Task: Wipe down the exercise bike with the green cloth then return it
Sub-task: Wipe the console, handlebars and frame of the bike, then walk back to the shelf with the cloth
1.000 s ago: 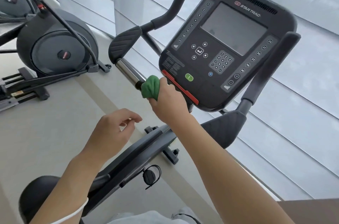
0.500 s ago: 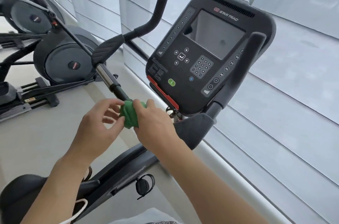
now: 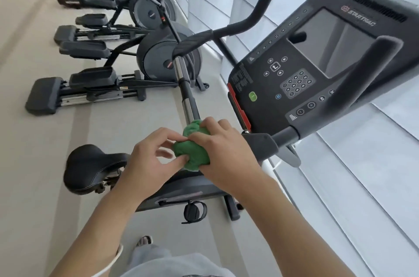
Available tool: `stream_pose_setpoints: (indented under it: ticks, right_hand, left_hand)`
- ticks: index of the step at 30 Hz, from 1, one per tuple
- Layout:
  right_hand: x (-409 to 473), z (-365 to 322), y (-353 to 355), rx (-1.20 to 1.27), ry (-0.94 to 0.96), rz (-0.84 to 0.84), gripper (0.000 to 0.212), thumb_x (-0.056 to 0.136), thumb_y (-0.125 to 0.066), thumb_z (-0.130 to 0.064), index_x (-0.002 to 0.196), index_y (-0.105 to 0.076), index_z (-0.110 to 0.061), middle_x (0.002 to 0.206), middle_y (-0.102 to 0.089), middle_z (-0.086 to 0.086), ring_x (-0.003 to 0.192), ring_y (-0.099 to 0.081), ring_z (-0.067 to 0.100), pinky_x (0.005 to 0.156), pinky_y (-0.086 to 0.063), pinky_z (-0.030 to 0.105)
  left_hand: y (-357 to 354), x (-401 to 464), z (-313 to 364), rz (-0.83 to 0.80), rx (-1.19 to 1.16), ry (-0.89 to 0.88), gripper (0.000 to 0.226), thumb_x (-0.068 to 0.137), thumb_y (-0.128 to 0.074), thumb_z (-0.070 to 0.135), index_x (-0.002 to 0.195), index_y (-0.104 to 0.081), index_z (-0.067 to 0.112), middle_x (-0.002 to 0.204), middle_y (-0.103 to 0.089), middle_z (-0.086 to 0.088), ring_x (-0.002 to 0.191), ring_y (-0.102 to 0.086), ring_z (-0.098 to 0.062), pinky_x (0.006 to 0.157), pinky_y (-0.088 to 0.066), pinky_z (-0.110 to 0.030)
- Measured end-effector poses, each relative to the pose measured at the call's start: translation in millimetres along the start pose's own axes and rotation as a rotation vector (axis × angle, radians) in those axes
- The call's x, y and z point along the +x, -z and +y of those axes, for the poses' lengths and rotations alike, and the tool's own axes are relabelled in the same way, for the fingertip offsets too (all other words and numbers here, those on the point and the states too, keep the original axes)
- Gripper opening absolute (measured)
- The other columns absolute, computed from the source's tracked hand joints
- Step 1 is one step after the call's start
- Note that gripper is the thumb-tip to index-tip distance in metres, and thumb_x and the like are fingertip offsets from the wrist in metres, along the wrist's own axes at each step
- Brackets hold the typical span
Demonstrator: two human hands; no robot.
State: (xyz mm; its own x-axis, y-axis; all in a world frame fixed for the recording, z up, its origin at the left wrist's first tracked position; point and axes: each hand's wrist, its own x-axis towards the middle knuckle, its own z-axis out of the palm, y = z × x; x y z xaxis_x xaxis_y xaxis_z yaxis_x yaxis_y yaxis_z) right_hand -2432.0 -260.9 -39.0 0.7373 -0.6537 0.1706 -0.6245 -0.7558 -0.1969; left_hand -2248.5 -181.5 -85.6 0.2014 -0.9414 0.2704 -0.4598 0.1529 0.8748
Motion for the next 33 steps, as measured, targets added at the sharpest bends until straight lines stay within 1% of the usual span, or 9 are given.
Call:
stream_pose_setpoints:
  ticks: [6, 11, 15, 17, 19, 22, 24, 29, 33]
  right_hand:
    - [-43.5, 24.3, 18.4, 0.057, 0.014, 0.083, 0.044, 0.084, -0.074, -0.041, 0.127, -0.07, -0.033, 0.135, -0.056, -0.003, 0.118, -0.051, 0.028, 0.096, -0.046, 0.046]
    - [-56.6, 34.1, 29.6, 0.076, 0.014, 0.112, 0.043, 0.082, -0.076, -0.023, 0.125, -0.072, -0.027, 0.136, -0.056, 0.0, 0.116, -0.049, 0.03, 0.093, -0.05, 0.049]
    - [-73.7, 42.0, 36.0, 0.103, -0.03, 0.216, 0.045, 0.075, -0.076, -0.003, 0.117, -0.076, -0.02, 0.132, -0.059, 0.002, 0.115, -0.05, 0.032, 0.096, -0.051, 0.043]
    - [-81.4, 39.0, 37.7, 0.079, -0.06, 0.245, 0.046, 0.071, -0.078, 0.0, 0.113, -0.078, -0.019, 0.129, -0.061, 0.002, 0.114, -0.051, 0.032, 0.094, -0.052, 0.045]
    - [-89.8, 33.0, 34.5, 0.054, -0.101, 0.269, 0.046, 0.069, -0.085, -0.005, 0.111, -0.079, -0.021, 0.126, -0.062, 0.001, 0.109, -0.052, 0.032, 0.091, -0.052, 0.047]
    - [-101.7, 22.5, 22.6, 0.085, -0.183, 0.331, 0.048, 0.071, -0.092, -0.013, 0.116, -0.078, -0.024, 0.13, -0.06, 0.001, 0.109, -0.053, 0.031, 0.088, -0.05, 0.039]
    - [-101.5, 9.1, 11.1, 0.075, -0.216, 0.354, 0.051, 0.073, -0.091, -0.018, 0.121, -0.076, -0.025, 0.135, -0.058, 0.003, 0.112, -0.051, 0.032, 0.089, -0.048, 0.039]
    - [-83.5, -45.9, -33.2, 0.1, -0.161, 0.284, 0.044, 0.078, -0.087, -0.025, 0.12, -0.075, -0.025, 0.131, -0.056, -0.001, 0.107, -0.044, 0.026, 0.088, -0.047, 0.034]
    - [-80.2, -71.3, -54.3, 0.227, -0.166, 0.207, 0.042, 0.078, -0.086, -0.027, 0.118, -0.075, -0.029, 0.128, -0.055, -0.005, 0.104, -0.045, 0.023, 0.088, -0.049, 0.032]
  left_hand:
    - [-41.7, -12.4, 31.6, 0.061, -0.014, -0.114, 0.036, 0.078, -0.087, -0.004, 0.104, -0.07, 0.015, 0.109, -0.07, 0.009, 0.1, -0.072, -0.02, 0.086, -0.062, -0.029]
    - [-60.5, -10.4, 40.9, 0.088, -0.04, -0.16, 0.032, 0.078, -0.087, -0.005, 0.103, -0.071, 0.005, 0.11, -0.071, 0.001, 0.102, -0.073, -0.017, 0.092, -0.06, -0.027]
    - [-80.4, -7.9, 55.0, 0.084, -0.014, -0.23, 0.03, 0.08, -0.087, 0.001, 0.104, -0.071, 0.007, 0.114, -0.072, 0.001, 0.104, -0.074, -0.016, 0.092, -0.062, -0.034]
    - [-83.4, -11.1, 57.6, 0.055, -0.005, -0.264, 0.03, 0.081, -0.087, 0.003, 0.107, -0.071, 0.008, 0.115, -0.072, 0.002, 0.106, -0.073, -0.015, 0.092, -0.062, -0.035]
    - [-77.1, -16.4, 54.2, -0.01, -0.008, -0.292, 0.033, 0.084, -0.086, 0.005, 0.113, -0.072, 0.011, 0.117, -0.071, 0.006, 0.108, -0.071, -0.013, 0.093, -0.061, -0.032]
    - [-53.6, -28.4, 43.2, -0.108, 0.028, -0.318, 0.045, 0.088, -0.083, 0.015, 0.129, -0.067, 0.024, 0.123, -0.067, 0.016, 0.114, -0.066, -0.009, 0.097, -0.05, -0.017]
    - [-33.8, -34.2, 33.5, -0.12, 0.062, -0.301, 0.05, 0.089, -0.083, 0.02, 0.134, -0.063, 0.029, 0.125, -0.064, 0.02, 0.115, -0.064, -0.007, 0.097, -0.045, -0.012]
    - [16.7, -46.2, 7.7, -0.05, 0.1, -0.172, 0.055, 0.081, -0.089, 0.013, 0.127, -0.067, 0.034, 0.122, -0.062, 0.02, 0.114, -0.064, -0.013, 0.093, -0.055, -0.028]
    - [45.1, -75.5, -6.2, -0.071, 0.063, -0.105, 0.046, 0.082, -0.089, 0.013, 0.119, -0.071, 0.033, 0.122, -0.066, 0.013, 0.114, -0.066, -0.018, 0.089, -0.059, -0.035]
